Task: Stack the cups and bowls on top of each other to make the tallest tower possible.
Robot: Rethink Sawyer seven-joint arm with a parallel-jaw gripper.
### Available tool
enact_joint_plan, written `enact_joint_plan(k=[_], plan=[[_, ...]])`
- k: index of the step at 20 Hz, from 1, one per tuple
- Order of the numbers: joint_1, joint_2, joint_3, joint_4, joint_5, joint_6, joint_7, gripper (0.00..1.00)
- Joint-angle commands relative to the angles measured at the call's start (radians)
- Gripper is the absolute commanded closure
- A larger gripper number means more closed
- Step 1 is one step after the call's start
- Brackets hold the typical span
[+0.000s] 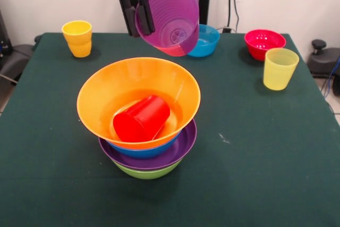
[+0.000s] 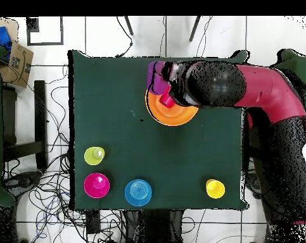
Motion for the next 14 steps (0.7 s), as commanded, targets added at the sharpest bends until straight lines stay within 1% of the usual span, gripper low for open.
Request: enact_joint_plan(k=[1, 5, 14], plan=[[0.021, 0.057, -0.002, -0.082, -0.047, 0.171, -0.255, 1.0], [0.019, 0.071, 0.0, -0.121, -0.052, 0.208, -0.277, 1.0], [-0.011, 0.142, 0.023, -0.146, -0.07, 0.196, -0.336, 1.0]])
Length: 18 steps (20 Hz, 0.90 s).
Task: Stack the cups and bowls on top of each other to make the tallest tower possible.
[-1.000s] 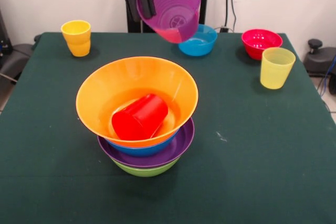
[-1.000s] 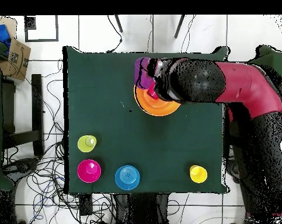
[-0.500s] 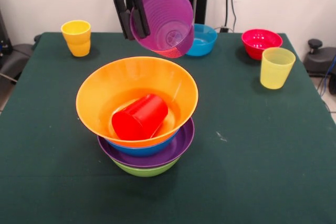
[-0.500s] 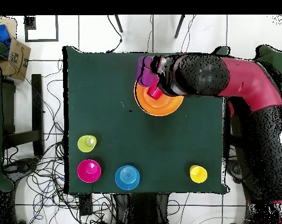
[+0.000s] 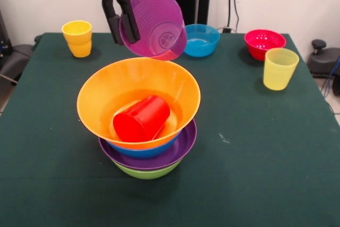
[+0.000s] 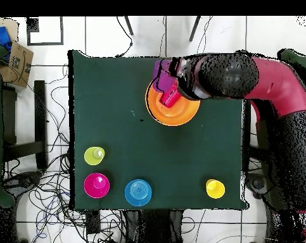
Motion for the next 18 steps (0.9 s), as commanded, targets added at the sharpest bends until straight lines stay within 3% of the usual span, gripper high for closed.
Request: enact_joint_plan(k=[1, 12, 13, 18], plan=[[-0.005, 0.084, 0.016, -0.055, -0.067, 0.097, -0.331, 1.0], [-0.017, 0.099, 0.02, -0.044, -0.105, 0.052, -0.344, 1.0], [-0.016, 0.099, 0.022, -0.046, -0.108, 0.056, -0.344, 0.0], [-0.015, 0.091, 0.023, -0.022, -0.112, 0.052, -0.332, 0.0]])
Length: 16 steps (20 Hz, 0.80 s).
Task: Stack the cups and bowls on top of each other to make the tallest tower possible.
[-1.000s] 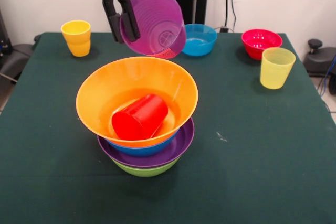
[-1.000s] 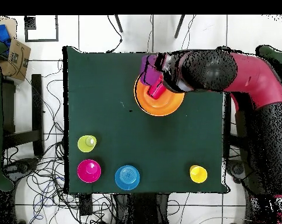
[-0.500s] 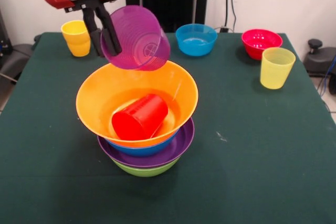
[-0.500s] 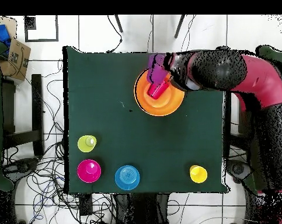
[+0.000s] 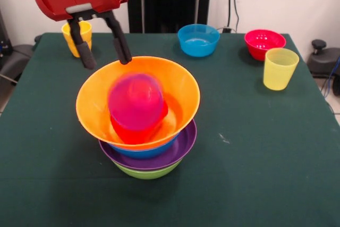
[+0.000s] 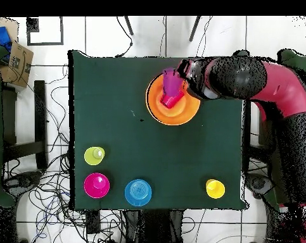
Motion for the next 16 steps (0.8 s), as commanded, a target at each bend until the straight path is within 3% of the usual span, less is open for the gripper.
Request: enact_joint_plan(k=[1, 16], plan=[[0.018, 0.016, 0.017, 0.011, -0.085, 0.052, -0.309, 0.0], [0.03, -0.078, 0.004, 0.116, -0.073, 0.04, -0.207, 0.0]])
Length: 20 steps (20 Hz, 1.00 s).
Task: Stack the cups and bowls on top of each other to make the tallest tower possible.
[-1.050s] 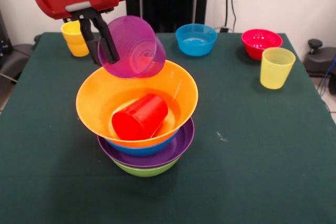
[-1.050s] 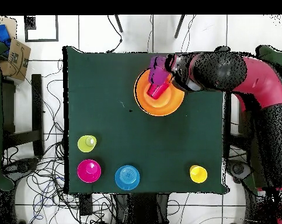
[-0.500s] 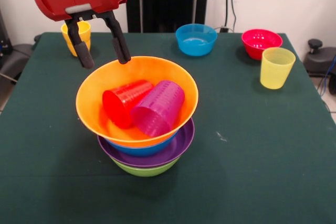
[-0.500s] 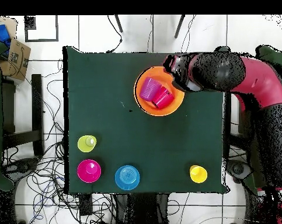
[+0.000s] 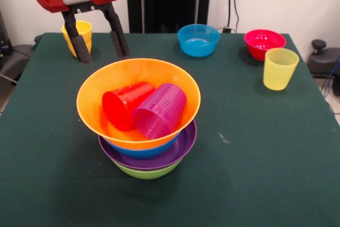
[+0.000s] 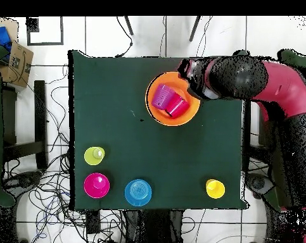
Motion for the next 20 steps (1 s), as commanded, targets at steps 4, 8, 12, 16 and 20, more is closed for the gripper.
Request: enact_joint_plan(k=[4, 8, 12, 16, 20], plan=[[0.012, -0.057, 0.0, 0.166, -0.066, -0.016, -0.187, 0.0], [-0.029, -0.073, 0.008, 0.229, -0.074, -0.058, -0.202, 0.0], [-0.065, -0.068, 0.02, 0.271, -0.101, -0.095, -0.239, 0.0], [-0.11, -0.008, 0.022, 0.349, -0.167, -0.214, -0.241, 0.0], [-0.098, -0.006, -0.028, 0.399, -0.225, -0.251, -0.167, 0.0]])
